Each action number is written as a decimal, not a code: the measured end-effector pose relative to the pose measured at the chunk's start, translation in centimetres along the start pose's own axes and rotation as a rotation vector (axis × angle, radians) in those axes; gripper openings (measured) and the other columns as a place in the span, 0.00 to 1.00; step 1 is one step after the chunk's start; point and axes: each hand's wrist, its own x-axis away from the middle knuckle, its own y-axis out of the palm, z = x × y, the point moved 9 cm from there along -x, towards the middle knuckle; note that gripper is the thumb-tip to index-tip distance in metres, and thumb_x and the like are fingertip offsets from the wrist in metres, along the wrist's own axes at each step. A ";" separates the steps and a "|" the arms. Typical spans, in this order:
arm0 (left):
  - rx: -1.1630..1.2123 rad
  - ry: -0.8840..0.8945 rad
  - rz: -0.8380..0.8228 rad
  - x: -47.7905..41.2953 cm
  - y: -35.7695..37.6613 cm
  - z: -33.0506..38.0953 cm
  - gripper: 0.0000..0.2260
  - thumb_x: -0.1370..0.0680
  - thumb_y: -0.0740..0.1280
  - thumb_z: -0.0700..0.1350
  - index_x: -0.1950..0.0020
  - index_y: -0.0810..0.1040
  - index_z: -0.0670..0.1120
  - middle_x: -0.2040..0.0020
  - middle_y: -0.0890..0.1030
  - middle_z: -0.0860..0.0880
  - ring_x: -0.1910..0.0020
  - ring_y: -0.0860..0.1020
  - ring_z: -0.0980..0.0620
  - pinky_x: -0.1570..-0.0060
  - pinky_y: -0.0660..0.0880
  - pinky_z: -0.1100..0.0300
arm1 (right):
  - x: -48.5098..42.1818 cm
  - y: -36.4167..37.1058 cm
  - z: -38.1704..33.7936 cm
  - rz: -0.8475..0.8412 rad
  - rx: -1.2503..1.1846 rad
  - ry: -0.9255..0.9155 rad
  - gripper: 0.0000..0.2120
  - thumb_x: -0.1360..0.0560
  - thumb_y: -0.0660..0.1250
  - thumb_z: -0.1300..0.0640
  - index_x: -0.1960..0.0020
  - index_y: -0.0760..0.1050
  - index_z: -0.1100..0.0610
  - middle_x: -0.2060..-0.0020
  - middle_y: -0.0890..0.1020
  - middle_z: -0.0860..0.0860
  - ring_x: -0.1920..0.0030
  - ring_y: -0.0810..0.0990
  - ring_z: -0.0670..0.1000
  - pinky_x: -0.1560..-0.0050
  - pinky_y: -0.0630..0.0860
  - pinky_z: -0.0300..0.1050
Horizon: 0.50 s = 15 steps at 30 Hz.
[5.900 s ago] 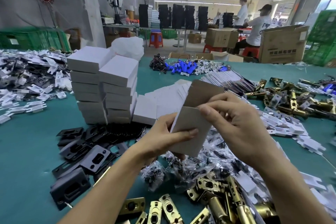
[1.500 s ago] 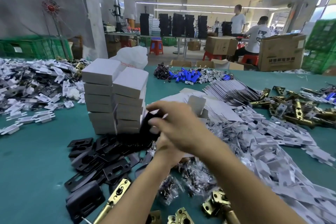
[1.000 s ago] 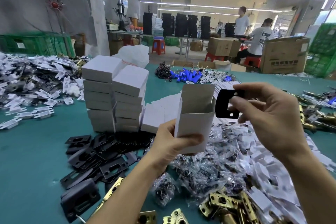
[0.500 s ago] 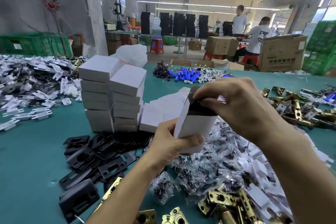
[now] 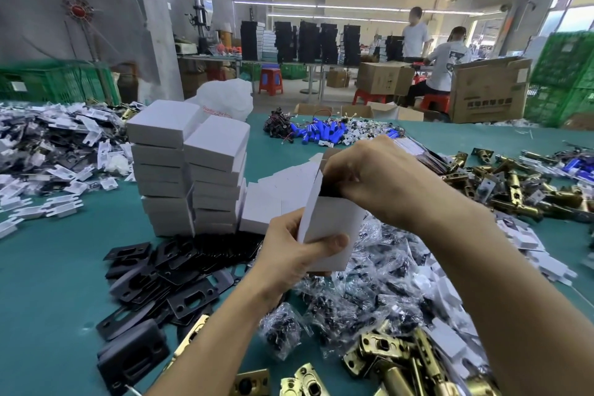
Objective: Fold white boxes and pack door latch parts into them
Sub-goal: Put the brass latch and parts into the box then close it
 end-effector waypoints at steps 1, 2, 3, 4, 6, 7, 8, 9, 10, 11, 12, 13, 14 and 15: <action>-0.001 0.004 -0.001 0.0 0.0 0.0 0.16 0.35 0.79 0.44 0.48 0.86 0.47 0.53 0.86 0.44 0.57 0.83 0.48 0.65 0.81 0.53 | 0.0 0.0 0.3 -0.013 -0.013 0.024 0.13 0.26 0.67 0.65 0.51 0.85 0.50 0.58 0.85 0.50 0.54 0.81 0.53 0.55 0.79 0.51; -0.005 0.006 -0.006 0.0 0.0 0.0 0.16 0.35 0.79 0.44 0.48 0.86 0.47 0.54 0.86 0.45 0.57 0.83 0.48 0.65 0.81 0.53 | 0.0 -0.1 0.6 -0.031 -0.022 0.054 0.13 0.26 0.67 0.64 0.51 0.85 0.49 0.58 0.86 0.49 0.54 0.82 0.53 0.55 0.80 0.51; -0.015 0.008 -0.015 0.0 0.1 0.0 0.16 0.34 0.79 0.44 0.47 0.86 0.47 0.54 0.86 0.45 0.58 0.83 0.49 0.65 0.80 0.54 | 0.1 -0.2 1.0 -0.059 -0.017 0.088 0.12 0.26 0.68 0.62 0.52 0.85 0.47 0.57 0.86 0.49 0.54 0.82 0.52 0.54 0.80 0.51; -0.031 0.009 -0.026 0.0 0.2 0.0 0.16 0.34 0.79 0.45 0.47 0.86 0.47 0.54 0.86 0.45 0.57 0.83 0.49 0.64 0.80 0.55 | 0.1 -0.1 1.4 -0.096 0.003 0.117 0.11 0.26 0.69 0.60 0.52 0.85 0.45 0.57 0.86 0.49 0.55 0.83 0.53 0.53 0.80 0.51; -0.072 0.011 -0.038 0.1 0.3 -0.1 0.17 0.34 0.79 0.45 0.46 0.86 0.48 0.53 0.86 0.46 0.56 0.83 0.49 0.64 0.80 0.55 | 0.0 0.2 1.8 -0.172 0.064 0.145 0.09 0.27 0.70 0.57 0.54 0.85 0.44 0.58 0.85 0.50 0.56 0.82 0.55 0.52 0.81 0.51; -0.091 0.013 -0.039 0.1 0.4 -0.2 0.17 0.34 0.79 0.45 0.46 0.86 0.48 0.53 0.86 0.46 0.56 0.82 0.48 0.63 0.81 0.54 | -0.1 0.4 1.8 -0.196 0.094 0.149 0.08 0.27 0.70 0.58 0.55 0.85 0.46 0.59 0.84 0.51 0.57 0.82 0.56 0.53 0.81 0.51; -0.107 0.015 -0.040 0.1 0.4 -0.2 0.17 0.34 0.79 0.46 0.47 0.85 0.48 0.53 0.86 0.46 0.56 0.82 0.48 0.63 0.82 0.52 | -0.1 0.6 1.8 -0.218 0.121 0.154 0.07 0.28 0.70 0.58 0.55 0.85 0.47 0.60 0.84 0.51 0.58 0.81 0.57 0.54 0.81 0.51; -0.121 0.017 -0.041 0.1 0.4 -0.3 0.17 0.34 0.79 0.46 0.47 0.85 0.48 0.53 0.86 0.45 0.55 0.82 0.48 0.61 0.83 0.49 | -0.2 0.7 1.9 -0.242 0.145 0.165 0.08 0.29 0.70 0.58 0.54 0.85 0.48 0.60 0.84 0.52 0.58 0.81 0.57 0.55 0.81 0.52; -0.134 0.017 -0.043 0.2 0.4 -0.3 0.16 0.34 0.79 0.46 0.47 0.85 0.48 0.53 0.86 0.45 0.55 0.82 0.48 0.60 0.83 0.45 | -0.1 0.9 2.0 -0.269 0.167 0.179 0.08 0.29 0.70 0.58 0.54 0.85 0.48 0.60 0.84 0.52 0.58 0.81 0.57 0.55 0.82 0.52; -0.146 0.018 -0.046 0.2 0.5 -0.4 0.16 0.34 0.79 0.47 0.47 0.85 0.48 0.53 0.85 0.45 0.55 0.82 0.49 0.58 0.82 0.44 | -0.1 1.0 2.1 -0.294 0.189 0.195 0.08 0.30 0.71 0.58 0.54 0.84 0.48 0.60 0.84 0.51 0.58 0.82 0.57 0.55 0.82 0.51; -0.153 0.018 -0.049 0.2 0.5 -0.4 0.16 0.34 0.79 0.47 0.48 0.85 0.49 0.53 0.85 0.45 0.55 0.82 0.49 0.58 0.82 0.44 | 0.1 1.0 2.2 -0.311 0.215 0.209 0.08 0.30 0.71 0.56 0.53 0.84 0.47 0.60 0.84 0.51 0.58 0.82 0.56 0.55 0.82 0.50; -0.155 0.019 -0.049 0.2 0.5 -0.4 0.16 0.34 0.79 0.47 0.48 0.85 0.49 0.53 0.85 0.45 0.56 0.82 0.49 0.59 0.82 0.46 | 0.1 0.9 2.4 -0.314 0.243 0.223 0.07 0.30 0.71 0.55 0.53 0.84 0.47 0.61 0.84 0.50 0.58 0.81 0.56 0.56 0.82 0.49; -0.150 0.019 -0.046 0.2 0.5 -0.4 0.16 0.34 0.79 0.47 0.48 0.86 0.49 0.53 0.86 0.45 0.56 0.82 0.49 0.60 0.83 0.47 | 0.2 0.7 2.5 -0.306 0.267 0.228 0.06 0.30 0.71 0.54 0.53 0.84 0.47 0.61 0.83 0.50 0.58 0.80 0.56 0.57 0.81 0.47; -0.140 0.020 -0.040 0.2 0.5 -0.4 0.15 0.34 0.79 0.47 0.48 0.86 0.50 0.53 0.86 0.45 0.56 0.82 0.50 0.61 0.83 0.49 | 0.3 0.5 2.6 -0.291 0.275 0.225 0.06 0.29 0.71 0.53 0.53 0.84 0.47 0.61 0.83 0.51 0.58 0.80 0.56 0.59 0.79 0.45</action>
